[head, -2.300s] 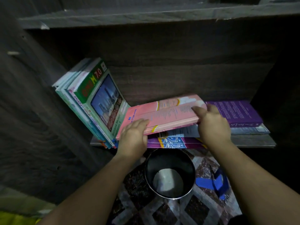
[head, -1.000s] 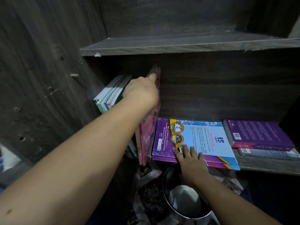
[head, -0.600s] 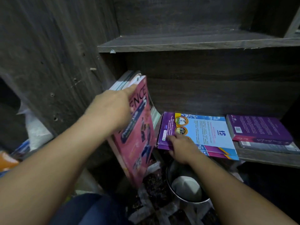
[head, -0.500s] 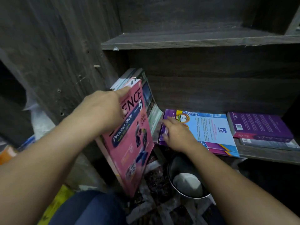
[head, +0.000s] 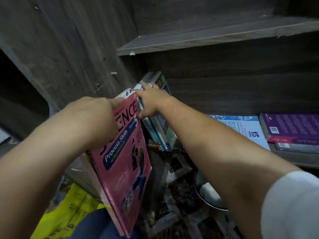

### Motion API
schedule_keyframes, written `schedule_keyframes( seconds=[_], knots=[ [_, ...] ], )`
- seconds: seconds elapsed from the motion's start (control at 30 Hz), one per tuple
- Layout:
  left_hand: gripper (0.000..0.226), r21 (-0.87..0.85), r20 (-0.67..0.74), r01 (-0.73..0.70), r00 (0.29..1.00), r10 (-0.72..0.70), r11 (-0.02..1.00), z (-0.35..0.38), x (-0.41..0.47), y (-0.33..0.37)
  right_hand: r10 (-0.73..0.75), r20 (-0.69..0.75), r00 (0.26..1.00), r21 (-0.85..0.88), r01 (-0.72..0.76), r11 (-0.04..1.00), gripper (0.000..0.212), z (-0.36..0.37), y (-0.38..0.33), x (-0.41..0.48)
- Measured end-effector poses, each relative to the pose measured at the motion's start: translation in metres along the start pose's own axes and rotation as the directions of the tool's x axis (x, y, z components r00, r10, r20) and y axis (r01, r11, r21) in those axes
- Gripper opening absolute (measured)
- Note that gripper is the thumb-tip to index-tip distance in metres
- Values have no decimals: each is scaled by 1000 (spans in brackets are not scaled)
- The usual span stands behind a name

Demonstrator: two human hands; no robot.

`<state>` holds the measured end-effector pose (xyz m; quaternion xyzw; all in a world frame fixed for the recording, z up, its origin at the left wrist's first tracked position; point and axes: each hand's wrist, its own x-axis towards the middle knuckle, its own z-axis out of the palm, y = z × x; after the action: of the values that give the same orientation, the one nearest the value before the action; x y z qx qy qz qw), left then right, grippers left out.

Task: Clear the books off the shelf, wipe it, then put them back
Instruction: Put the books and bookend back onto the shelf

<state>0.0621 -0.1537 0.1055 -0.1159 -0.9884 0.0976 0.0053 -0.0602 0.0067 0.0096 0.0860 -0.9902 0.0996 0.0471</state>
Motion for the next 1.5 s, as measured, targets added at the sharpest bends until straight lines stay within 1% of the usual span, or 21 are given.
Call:
schedule_keyframes(
  seconds=[0.13, 0.3, 0.43, 0.57, 0.67, 0.77, 0.83, 0.9, 0.97, 1.0, 1.07, 1.13, 1.17, 1.2, 1.23, 1.27, 1.3, 1.33, 1.37, 1.4, 1.5],
  knots=[
    [60, 52, 19, 40, 999, -41, 998, 5, 6, 2, 50, -103, 993, -34, -54, 998, 82, 4, -9, 6],
    [63, 78, 60, 54, 996, -59, 995, 11, 16, 5, 106, -231, 967, -108, -134, 985, 76, -2, 7, -4],
    [61, 59, 51, 37, 998, -40, 998, 8, 24, 8, 76, -352, 933, -73, -108, 991, 54, 2, 23, -11],
    [61, 76, -7, 33, 999, -33, 997, 0, 42, 17, 78, -377, 923, -42, -101, 994, 47, 2, 24, -11],
    [58, 70, -97, 42, 995, -35, 997, -1, 63, 26, 97, -383, 919, 4, -103, 995, 46, 4, 25, -10],
    [54, -16, -162, 43, 986, -45, 999, 6, 87, 32, 109, -406, 907, 44, -100, 994, 44, 7, 27, -9],
    [51, -73, -197, 10, 980, -24, 997, 19, 102, 36, 106, -418, 902, 71, -84, 994, 44, 9, 28, -7],
    [50, -122, -232, -28, 973, -1, 992, 33, 114, 39, 90, -394, 915, 139, -37, 990, 42, 8, 31, -6],
    [49, -158, -275, -47, 962, 1, 986, 40, 123, 39, 77, -334, 939, 325, 38, 945, 44, 7, 39, -9],
    [50, -162, -300, -60, 954, 9, 985, 41, 126, 38, 78, -307, 948, 431, 65, 900, 51, 8, 43, -13],
    [54, -164, -337, -80, 941, 21, 983, 43, 133, 33, 99, -256, 961, 600, 78, 796, 76, 16, 50, -29],
    [59, -216, -374, -100, 928, 12, 971, 45, 138, 32, 139, -173, 975, 714, 27, 699, 94, 32, 53, -46],
    [60, -239, -418, -112, 909, 2, 965, 47, 140, 32, 154, -106, 982, 731, -28, 682, 97, 40, 54, -54],
    [60, -237, -497, -138, 868, 2, 962, 49, 140, 33, 165, -37, 986, 718, -89, 690, 97, 50, 54, -61],
    [57, -210, -610, -192, 792, 25, 959, 54, 140, 34, 177, 17, 984, 690, -140, 710, 95, 60, 54, -67],
    [53, -143, -719, -241, 692, 67, 960, 60, 137, 33, 191, 49, 980, 663, -175, 728, 92, 68, 53, -71],
    [50, -62, -804, -255, 586, 103, 965, 71, 134, 32, 205, 69, 976, 642, -201, 740, 89, 76, 53, -75],
    [51, -16, -857, -246, 503, 113, 969, 84, 128, 31, 216, 81, 973, 626, -219, 748, 87, 84, 52, -80],
    [55, -16, -868, -228, 487, 100, 974, 100, 121, 30, 221, 88, 971, 611, -228, 758, 85, 90, 51, -83],
    [63, -39, -855, -209, 513, 76, 977, 116, 113, 29, 219, 94, 971, 595, -231, 770, 84, 96, 50, -86],
    [89, -46, -767, -160, 638, 68, 986, 151, 87, 26, 185, 106, 977, 526, -213, 824, 85, 107, 51, -93]
  ],
)
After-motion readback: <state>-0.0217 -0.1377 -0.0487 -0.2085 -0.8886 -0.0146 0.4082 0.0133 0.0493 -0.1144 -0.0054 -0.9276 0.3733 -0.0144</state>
